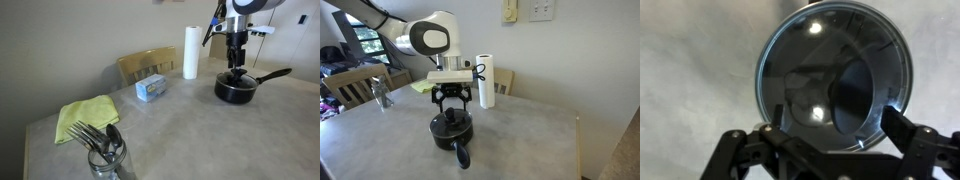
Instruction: Remove the lid from the pot and put it on the table
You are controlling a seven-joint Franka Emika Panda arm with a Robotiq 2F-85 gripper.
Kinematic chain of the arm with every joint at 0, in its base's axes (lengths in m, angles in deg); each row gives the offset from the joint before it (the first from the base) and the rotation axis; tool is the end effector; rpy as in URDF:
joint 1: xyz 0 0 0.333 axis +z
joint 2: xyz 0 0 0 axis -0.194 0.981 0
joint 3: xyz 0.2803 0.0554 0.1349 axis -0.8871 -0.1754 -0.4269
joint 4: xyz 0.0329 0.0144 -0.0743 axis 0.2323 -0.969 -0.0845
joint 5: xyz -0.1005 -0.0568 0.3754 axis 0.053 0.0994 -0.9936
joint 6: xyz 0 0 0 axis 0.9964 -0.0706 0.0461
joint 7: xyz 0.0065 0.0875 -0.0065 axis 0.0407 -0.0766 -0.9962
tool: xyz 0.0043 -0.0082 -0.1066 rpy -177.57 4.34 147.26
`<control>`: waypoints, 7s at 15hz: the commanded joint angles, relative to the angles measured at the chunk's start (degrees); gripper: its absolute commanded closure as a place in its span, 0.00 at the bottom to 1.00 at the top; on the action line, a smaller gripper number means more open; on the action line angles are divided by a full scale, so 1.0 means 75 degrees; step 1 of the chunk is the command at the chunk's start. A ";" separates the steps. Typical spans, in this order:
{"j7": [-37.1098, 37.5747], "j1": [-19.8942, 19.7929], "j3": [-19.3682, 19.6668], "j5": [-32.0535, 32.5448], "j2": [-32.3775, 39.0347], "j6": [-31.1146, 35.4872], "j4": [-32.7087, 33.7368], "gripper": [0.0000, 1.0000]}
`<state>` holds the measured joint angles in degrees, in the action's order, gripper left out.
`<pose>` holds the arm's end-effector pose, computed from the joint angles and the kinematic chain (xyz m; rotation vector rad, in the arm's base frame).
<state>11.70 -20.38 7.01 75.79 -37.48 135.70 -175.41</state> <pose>0.6131 -0.1183 0.2520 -2.9125 -1.0840 0.2337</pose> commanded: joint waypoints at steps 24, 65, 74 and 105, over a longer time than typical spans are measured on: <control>0.1160 -0.0105 0.0176 0.0466 -0.0364 -0.0713 -0.0424 0.04; 0.2842 0.1308 -0.0834 0.0540 -0.1849 0.0295 -0.2162 0.90; 0.5942 0.2035 -0.0782 0.1144 -0.0863 0.1105 -0.2279 0.90; 0.5430 0.2002 -0.0925 0.0500 -0.0466 0.0591 -0.2158 0.06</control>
<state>52.60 -5.19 -0.21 78.55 -39.86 141.49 -191.84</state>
